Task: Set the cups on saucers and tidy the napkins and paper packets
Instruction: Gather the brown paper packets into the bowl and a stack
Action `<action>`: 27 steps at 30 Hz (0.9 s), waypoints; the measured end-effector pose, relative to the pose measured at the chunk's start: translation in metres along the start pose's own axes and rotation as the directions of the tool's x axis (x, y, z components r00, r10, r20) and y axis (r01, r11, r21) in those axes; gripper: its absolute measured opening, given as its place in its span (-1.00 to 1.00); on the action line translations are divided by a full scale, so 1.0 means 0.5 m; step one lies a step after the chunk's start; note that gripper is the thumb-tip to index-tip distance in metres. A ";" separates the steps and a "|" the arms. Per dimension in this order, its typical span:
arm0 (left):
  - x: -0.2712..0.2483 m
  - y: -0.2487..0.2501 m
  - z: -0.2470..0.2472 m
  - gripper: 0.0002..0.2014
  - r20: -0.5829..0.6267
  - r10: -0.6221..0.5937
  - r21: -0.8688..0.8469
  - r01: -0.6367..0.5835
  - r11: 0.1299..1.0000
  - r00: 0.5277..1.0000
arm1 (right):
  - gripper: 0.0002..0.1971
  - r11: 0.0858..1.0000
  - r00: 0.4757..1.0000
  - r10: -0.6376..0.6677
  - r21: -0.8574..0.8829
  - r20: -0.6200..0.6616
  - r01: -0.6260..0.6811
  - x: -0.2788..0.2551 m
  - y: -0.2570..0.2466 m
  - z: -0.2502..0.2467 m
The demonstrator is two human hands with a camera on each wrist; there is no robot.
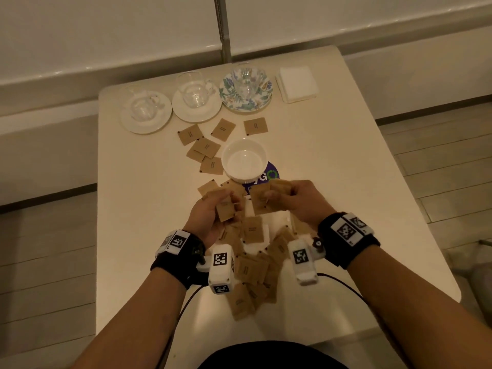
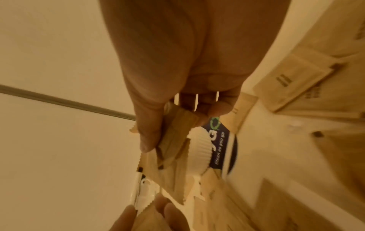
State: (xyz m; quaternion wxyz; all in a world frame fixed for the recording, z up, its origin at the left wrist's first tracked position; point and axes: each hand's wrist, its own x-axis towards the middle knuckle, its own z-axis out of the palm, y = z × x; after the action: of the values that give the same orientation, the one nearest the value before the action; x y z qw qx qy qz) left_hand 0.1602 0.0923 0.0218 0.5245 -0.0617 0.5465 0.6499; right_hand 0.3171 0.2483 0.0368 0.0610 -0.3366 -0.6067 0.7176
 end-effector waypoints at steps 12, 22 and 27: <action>0.006 0.029 0.057 -0.92 0.044 0.142 0.137 -0.146 0.980 0.989 | -0.94 0.941 0.975 -0.213 -0.281 -0.064 0.187 0.001 -0.053 0.013; 0.002 0.030 0.043 -0.73 0.114 -0.079 0.104 0.067 0.992 0.990 | -0.78 0.711 0.901 -0.427 -0.585 0.081 0.390 -0.005 -0.066 0.024; -0.001 0.017 0.054 -0.60 0.199 -0.087 0.189 0.049 0.981 0.976 | -0.79 0.466 0.862 -0.455 -0.766 0.222 0.443 -0.002 -0.072 0.036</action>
State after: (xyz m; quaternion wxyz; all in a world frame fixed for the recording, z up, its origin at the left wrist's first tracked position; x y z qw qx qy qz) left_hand 0.1674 0.1143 0.0382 0.6040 0.0360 0.5441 0.5813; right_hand 0.2966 0.2422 0.0707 0.0948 -0.1613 -0.9267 0.3259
